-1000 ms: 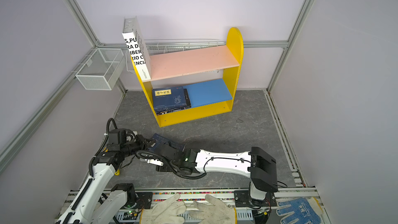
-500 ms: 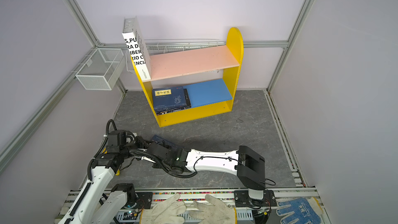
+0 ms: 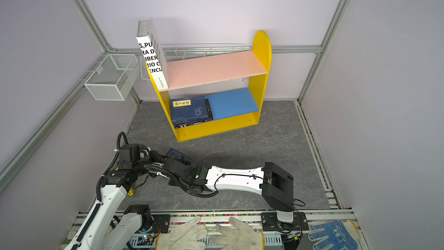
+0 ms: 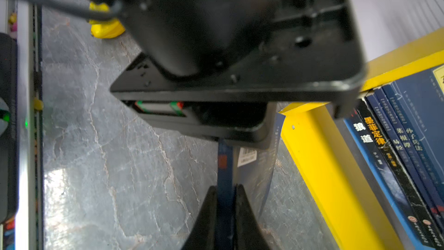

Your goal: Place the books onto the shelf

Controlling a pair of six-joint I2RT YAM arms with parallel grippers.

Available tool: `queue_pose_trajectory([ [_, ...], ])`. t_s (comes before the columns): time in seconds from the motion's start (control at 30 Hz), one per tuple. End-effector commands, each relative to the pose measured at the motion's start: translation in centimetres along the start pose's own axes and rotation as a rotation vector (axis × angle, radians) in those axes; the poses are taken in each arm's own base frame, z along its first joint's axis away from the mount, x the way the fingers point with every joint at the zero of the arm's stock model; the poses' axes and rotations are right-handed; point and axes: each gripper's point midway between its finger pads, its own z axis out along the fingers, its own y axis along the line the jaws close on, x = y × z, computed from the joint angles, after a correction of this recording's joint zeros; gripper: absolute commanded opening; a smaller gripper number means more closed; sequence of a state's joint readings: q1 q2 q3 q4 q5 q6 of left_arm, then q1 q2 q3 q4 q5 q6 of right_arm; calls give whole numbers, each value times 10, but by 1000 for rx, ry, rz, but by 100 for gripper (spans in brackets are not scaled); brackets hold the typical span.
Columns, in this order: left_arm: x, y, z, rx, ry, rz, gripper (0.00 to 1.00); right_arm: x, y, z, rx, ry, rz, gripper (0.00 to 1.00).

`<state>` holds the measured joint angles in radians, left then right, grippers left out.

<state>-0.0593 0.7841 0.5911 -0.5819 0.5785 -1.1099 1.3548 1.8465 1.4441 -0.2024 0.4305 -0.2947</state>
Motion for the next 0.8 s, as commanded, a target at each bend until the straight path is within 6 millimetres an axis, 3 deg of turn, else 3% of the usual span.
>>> queue_pose_trajectory([
  [0.0,12,-37,-12,116,56,80,8,21,-1,15,-3,67,31,7],
  [0.1,9,-44,-14,124,44,93,28,21,-11,11,17,62,75,7],
  [0.17,6,-49,-17,131,27,101,51,21,-21,5,33,49,139,7],
  [0.23,1,-52,-19,137,-3,110,63,24,-35,-2,44,36,221,7],
  [0.5,-12,-94,-50,335,-172,175,82,44,-109,-58,89,-55,657,7],
  [0.6,1,-110,-60,385,-134,253,84,53,-141,-92,97,-146,881,7],
  [0.77,39,-132,-69,442,-94,392,91,76,-192,-154,139,-375,1234,7],
])
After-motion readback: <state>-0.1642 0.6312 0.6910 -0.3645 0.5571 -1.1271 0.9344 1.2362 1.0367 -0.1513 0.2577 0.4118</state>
